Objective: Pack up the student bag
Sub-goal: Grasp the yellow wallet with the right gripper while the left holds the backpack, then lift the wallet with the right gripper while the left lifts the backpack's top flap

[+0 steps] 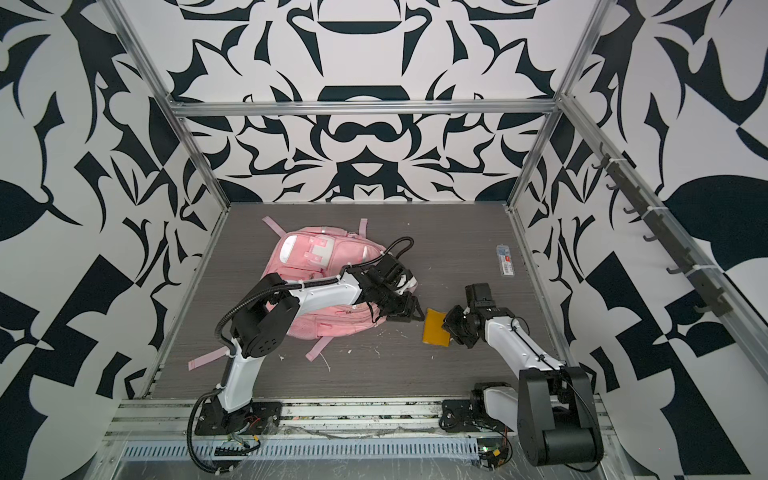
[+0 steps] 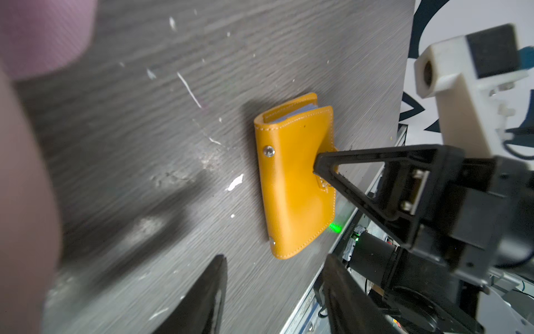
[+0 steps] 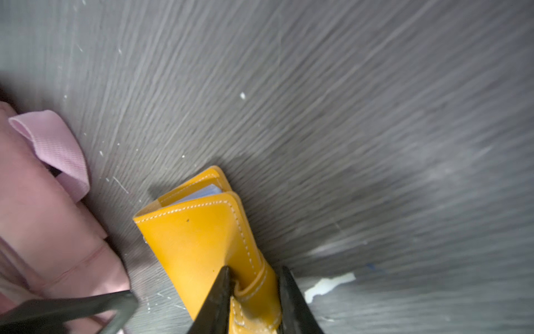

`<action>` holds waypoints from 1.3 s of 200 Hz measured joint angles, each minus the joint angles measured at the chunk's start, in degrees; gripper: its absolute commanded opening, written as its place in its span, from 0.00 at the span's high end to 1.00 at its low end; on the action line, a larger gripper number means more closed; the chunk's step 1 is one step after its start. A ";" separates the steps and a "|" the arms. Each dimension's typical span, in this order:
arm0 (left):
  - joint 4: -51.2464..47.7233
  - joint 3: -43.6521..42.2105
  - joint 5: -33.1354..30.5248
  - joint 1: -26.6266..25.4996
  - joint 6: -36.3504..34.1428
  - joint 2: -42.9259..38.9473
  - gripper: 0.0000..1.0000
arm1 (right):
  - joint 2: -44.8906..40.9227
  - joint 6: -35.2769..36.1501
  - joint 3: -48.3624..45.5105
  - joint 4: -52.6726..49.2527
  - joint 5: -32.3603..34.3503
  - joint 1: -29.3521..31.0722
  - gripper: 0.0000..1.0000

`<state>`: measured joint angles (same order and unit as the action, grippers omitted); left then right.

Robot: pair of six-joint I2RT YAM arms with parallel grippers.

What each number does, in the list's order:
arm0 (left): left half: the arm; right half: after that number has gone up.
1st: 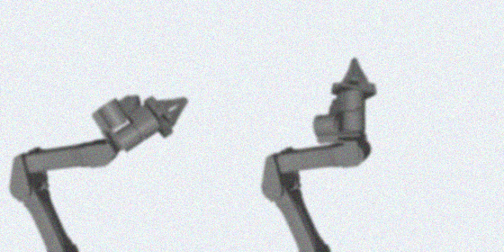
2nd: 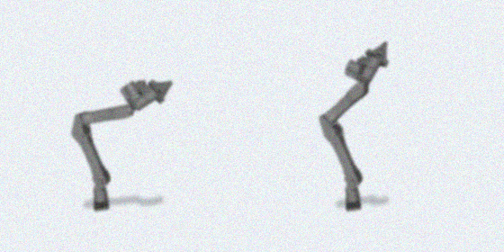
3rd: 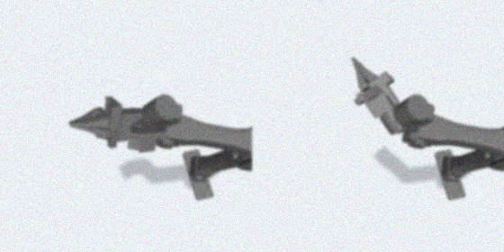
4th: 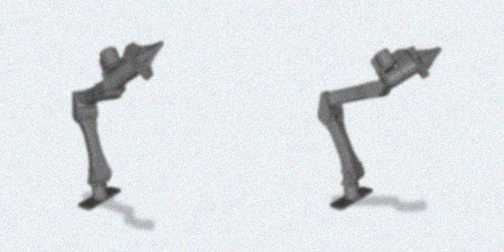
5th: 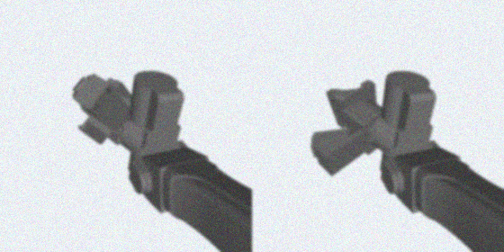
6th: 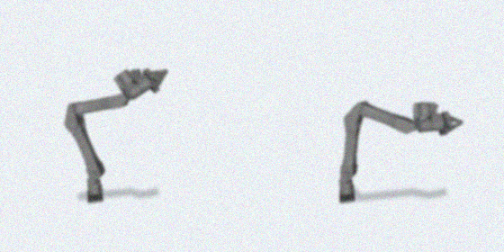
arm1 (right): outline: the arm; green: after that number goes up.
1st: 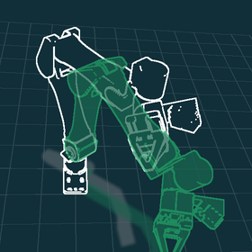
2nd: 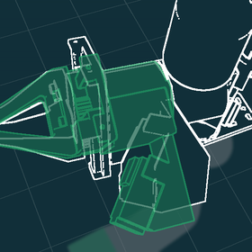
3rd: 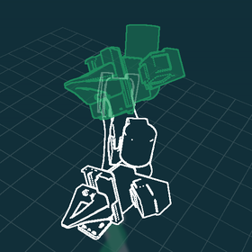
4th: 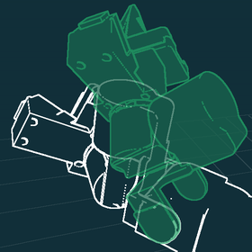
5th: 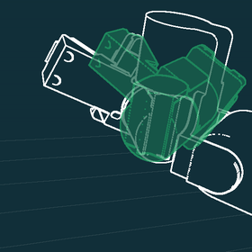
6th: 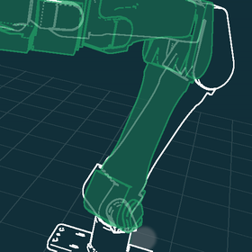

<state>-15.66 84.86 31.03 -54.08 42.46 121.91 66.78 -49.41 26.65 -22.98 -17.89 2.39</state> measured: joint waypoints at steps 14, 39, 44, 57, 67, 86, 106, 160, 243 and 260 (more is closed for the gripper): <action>0.02 0.00 0.37 -0.48 0.22 1.14 0.43 | 0.02 -0.98 -0.68 1.49 -0.92 0.02 0.74; 0.52 -0.11 1.11 -1.07 1.33 2.27 0.43 | 0.44 -2.84 -1.77 4.46 -2.54 0.46 0.74; 0.68 -0.11 1.18 -1.07 1.53 2.29 0.43 | 0.48 -3.06 -1.86 4.94 -2.78 0.63 0.74; 1.31 -0.11 1.51 -1.07 2.32 2.49 0.43 | 0.74 -3.54 -2.05 5.90 -3.13 1.01 0.74; 1.88 -0.11 1.75 -1.07 2.93 2.73 0.43 | 0.76 -3.98 -2.29 6.47 -3.30 1.20 0.74; 3.74 -0.04 2.60 -1.07 4.07 3.34 0.44 | 0.42 -4.55 -2.95 7.26 -3.65 1.38 0.74; 5.92 0.96 3.10 -1.07 5.07 4.61 0.46 | -0.39 -4.94 -3.78 7.85 -3.69 1.44 0.75; 12.87 1.57 3.50 -1.03 8.74 6.97 0.64 | -1.38 -5.79 -4.11 7.98 -3.37 1.42 0.74; 14.69 0.72 5.66 0.42 8.17 4.09 1.00 | -7.87 0.61 -2.25 3.63 -5.27 1.64 0.29; 13.64 0.70 5.95 1.53 7.48 0.61 1.00 | -13.20 2.97 0.42 2.91 -6.80 1.77 0.05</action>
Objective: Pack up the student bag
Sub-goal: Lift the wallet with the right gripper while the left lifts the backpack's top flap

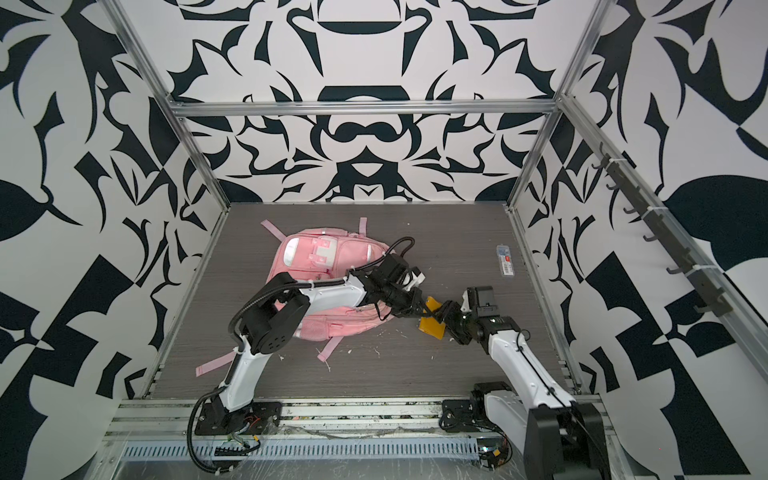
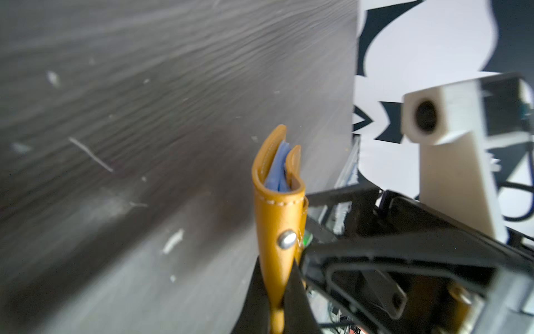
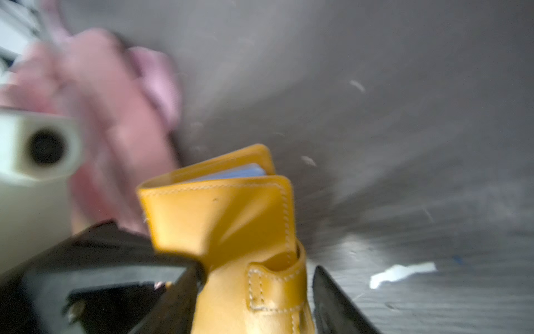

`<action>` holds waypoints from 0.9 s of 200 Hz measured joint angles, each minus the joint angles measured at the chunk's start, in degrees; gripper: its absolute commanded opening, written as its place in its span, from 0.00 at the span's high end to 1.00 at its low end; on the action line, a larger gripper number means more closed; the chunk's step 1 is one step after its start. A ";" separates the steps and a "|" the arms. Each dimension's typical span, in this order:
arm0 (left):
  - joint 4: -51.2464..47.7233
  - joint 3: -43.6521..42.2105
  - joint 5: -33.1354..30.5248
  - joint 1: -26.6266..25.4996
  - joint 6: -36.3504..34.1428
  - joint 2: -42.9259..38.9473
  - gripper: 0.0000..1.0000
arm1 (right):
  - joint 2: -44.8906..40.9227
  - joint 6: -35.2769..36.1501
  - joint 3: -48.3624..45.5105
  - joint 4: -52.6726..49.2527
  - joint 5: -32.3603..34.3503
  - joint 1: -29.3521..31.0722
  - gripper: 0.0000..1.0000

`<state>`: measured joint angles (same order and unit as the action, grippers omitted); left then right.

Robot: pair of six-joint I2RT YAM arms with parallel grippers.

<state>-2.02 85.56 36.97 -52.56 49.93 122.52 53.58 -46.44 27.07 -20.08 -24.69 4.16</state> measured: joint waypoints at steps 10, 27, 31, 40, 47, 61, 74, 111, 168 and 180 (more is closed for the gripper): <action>-0.39 0.00 0.24 0.94 -0.44 -2.49 1.00 | -2.73 2.01 1.86 0.00 -1.11 0.04 0.01; -1.01 0.00 0.63 3.15 -0.98 -7.30 1.00 | -4.74 5.03 6.45 -1.11 -2.75 0.04 0.01; -1.14 0.00 0.81 3.67 -1.18 -8.28 1.00 | -4.66 5.86 7.80 -1.57 -3.13 0.07 0.01; -1.57 0.00 1.16 5.20 -1.64 -10.71 1.00 | -3.82 7.85 10.62 -2.38 -4.13 0.04 0.01; -2.01 -0.04 1.57 6.56 -2.03 -12.57 1.00 | -2.86 9.38 12.72 -2.86 -5.11 0.07 0.01; -2.75 -0.33 2.58 9.25 -2.91 -15.82 1.00 | -0.85 11.76 16.11 -3.08 -7.39 0.04 0.01; -3.45 -0.83 4.11 11.76 -3.76 -18.49 1.00 | 0.79 13.18 18.36 -2.51 -10.19 0.04 0.01; -5.01 -1.97 8.87 17.73 -5.92 -22.73 1.00 | 5.77 13.84 22.40 4.37 -21.31 0.63 0.01; -5.64 -3.82 13.46 19.43 -7.15 -25.14 1.00 | 15.98 11.85 28.52 15.63 -31.06 4.98 0.06; -4.63 -4.11 14.03 19.43 -6.71 -25.16 1.00 | 17.79 10.93 28.85 17.94 -31.67 5.64 0.16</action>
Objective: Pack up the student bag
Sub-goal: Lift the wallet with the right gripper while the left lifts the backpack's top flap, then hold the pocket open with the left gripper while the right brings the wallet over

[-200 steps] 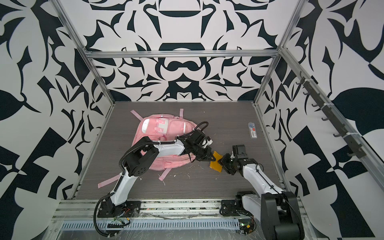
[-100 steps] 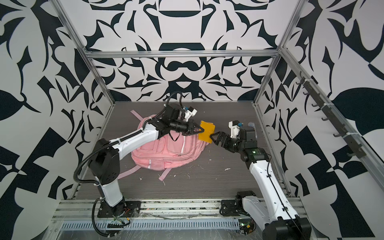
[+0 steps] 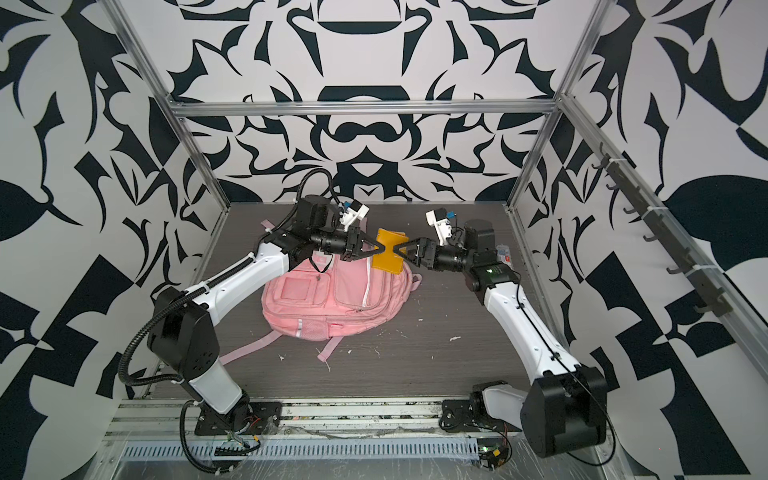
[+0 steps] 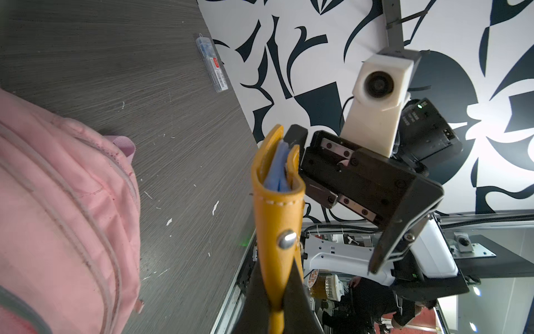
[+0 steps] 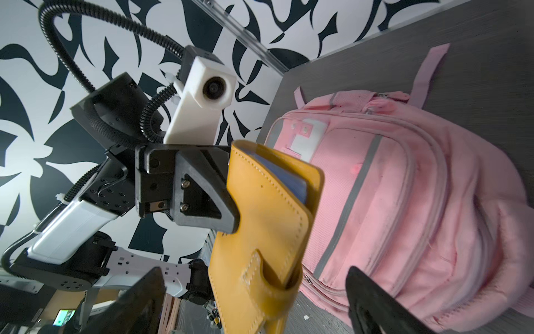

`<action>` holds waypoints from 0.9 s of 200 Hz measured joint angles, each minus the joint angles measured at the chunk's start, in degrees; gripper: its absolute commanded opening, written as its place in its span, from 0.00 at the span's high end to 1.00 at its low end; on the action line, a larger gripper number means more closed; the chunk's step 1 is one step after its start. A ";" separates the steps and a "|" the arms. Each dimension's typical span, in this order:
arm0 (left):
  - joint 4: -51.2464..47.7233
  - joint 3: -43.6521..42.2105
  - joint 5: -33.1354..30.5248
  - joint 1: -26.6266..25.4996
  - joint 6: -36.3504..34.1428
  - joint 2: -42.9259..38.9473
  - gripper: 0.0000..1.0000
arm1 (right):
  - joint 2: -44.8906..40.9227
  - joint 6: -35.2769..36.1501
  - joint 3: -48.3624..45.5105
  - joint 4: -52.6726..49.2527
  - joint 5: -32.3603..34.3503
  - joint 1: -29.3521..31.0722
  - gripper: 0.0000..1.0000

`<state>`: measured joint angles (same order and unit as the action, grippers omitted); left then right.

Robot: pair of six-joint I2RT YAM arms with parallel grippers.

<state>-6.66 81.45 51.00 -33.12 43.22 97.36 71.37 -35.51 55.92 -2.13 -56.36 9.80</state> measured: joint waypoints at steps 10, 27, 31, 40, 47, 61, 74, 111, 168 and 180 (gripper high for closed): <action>0.70 -0.13 0.48 0.00 0.57 0.00 1.00 | 1.31 -1.36 0.17 1.60 -0.35 0.42 0.25; 1.84 -0.17 0.92 0.00 1.25 0.00 1.00 | 3.17 -2.71 0.31 4.50 -0.68 0.74 0.44; 2.05 -0.17 1.05 0.00 1.46 0.00 1.00 | 3.54 -3.69 0.31 5.20 -0.76 0.76 0.47; 2.40 -0.20 1.14 0.07 1.81 0.00 1.00 | 4.20 -4.24 0.42 7.17 -0.96 0.83 0.53; 2.64 -0.22 1.16 0.13 2.03 0.00 1.00 | 4.52 -4.90 0.48 8.52 -1.11 0.87 0.59; 3.08 -0.44 1.14 0.26 2.51 0.00 1.00 | 4.85 -5.97 0.50 10.91 -1.55 0.98 0.72; 3.45 -0.48 1.29 0.39 3.15 0.00 0.97 | 4.87 -6.71 0.48 11.91 -1.60 1.09 0.81; 3.80 -0.48 -0.02 0.50 4.24 -0.02 0.63 | 4.94 -6.78 0.48 12.76 -1.38 1.18 1.00; -16.26 4.24 -15.91 0.50 -3.85 0.74 0.45 | 4.44 3.37 2.69 -4.81 9.01 -2.49 1.00; -19.89 4.61 -19.56 0.50 -4.70 0.83 0.45 | 4.46 6.36 4.66 -10.14 13.09 -3.63 1.00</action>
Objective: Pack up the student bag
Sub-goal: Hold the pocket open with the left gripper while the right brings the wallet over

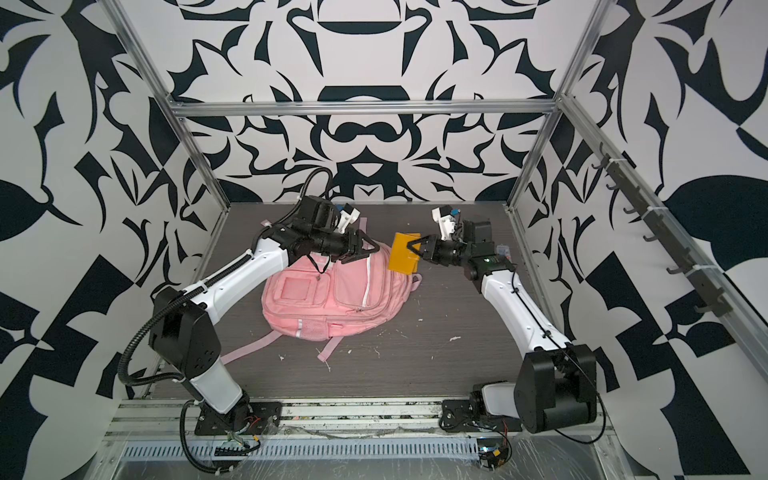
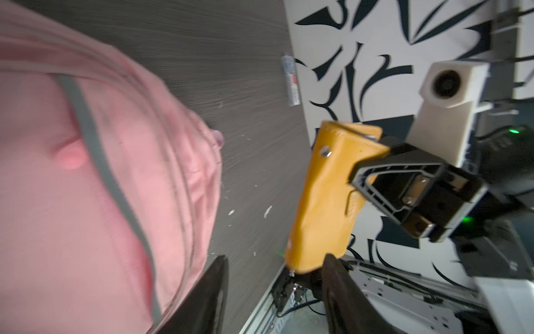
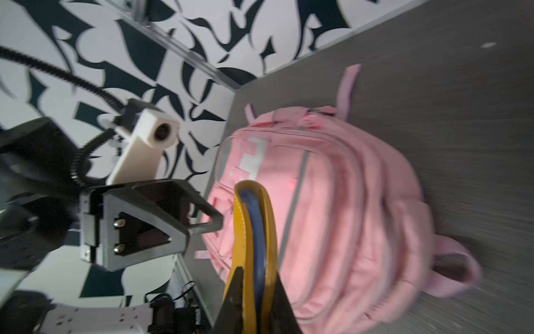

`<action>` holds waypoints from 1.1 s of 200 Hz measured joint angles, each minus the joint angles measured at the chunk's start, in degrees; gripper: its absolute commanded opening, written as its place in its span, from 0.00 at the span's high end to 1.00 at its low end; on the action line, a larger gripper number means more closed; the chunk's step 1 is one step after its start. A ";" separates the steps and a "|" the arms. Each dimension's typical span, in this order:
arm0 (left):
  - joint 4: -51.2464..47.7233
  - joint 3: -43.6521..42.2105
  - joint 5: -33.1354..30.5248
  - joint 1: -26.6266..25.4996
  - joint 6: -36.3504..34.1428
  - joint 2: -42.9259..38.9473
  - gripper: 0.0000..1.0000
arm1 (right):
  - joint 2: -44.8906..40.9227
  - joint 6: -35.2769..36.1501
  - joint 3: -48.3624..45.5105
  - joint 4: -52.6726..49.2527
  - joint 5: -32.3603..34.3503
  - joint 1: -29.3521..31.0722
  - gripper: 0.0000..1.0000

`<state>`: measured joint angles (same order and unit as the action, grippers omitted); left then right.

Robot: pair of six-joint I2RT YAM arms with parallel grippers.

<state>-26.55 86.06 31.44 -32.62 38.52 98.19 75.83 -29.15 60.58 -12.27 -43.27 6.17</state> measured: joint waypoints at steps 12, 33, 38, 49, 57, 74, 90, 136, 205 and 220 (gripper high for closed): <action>-2.80 0.07 -3.04 -0.02 -0.70 0.61 0.45 | 0.09 2.56 1.99 -4.13 3.93 -0.72 1.00; -5.38 0.07 -7.23 -0.52 -1.36 3.37 0.46 | 0.13 5.14 4.11 -8.33 8.74 -0.81 1.00; -5.70 0.07 -7.96 -0.63 -1.46 4.13 0.46 | 0.13 5.49 4.28 -8.94 9.57 -0.79 1.00; -5.88 0.07 -8.98 -0.83 -1.46 6.10 0.47 | 0.13 5.88 4.31 -10.14 11.26 -0.79 1.00; -5.75 0.07 -9.40 -0.98 -1.33 7.52 0.49 | 0.13 6.03 4.28 -11.04 12.17 -0.79 1.00; -5.09 0.07 -9.97 -1.46 -0.85 10.12 0.54 | 0.11 6.12 4.22 -12.09 13.68 -0.79 1.00; -4.07 0.09 -10.21 -2.14 -0.46 12.07 0.61 | 0.11 6.21 4.07 -12.68 14.43 -0.79 1.00; -1.81 0.20 -10.60 -3.30 0.87 16.35 0.77 | -0.87 6.47 2.56 -14.12 15.45 -0.79 1.00; -1.09 0.17 -10.03 -3.41 0.63 16.59 0.95 | -3.19 6.49 0.59 -14.23 15.74 -0.79 1.00; -1.05 0.11 -9.97 -3.45 0.63 16.39 0.95 | -3.19 6.47 0.20 -14.23 15.91 -0.79 1.00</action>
<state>-27.59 86.17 21.47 -36.07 39.16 114.59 72.64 -22.68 60.77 -26.50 -27.35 5.39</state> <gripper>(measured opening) 0.054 0.127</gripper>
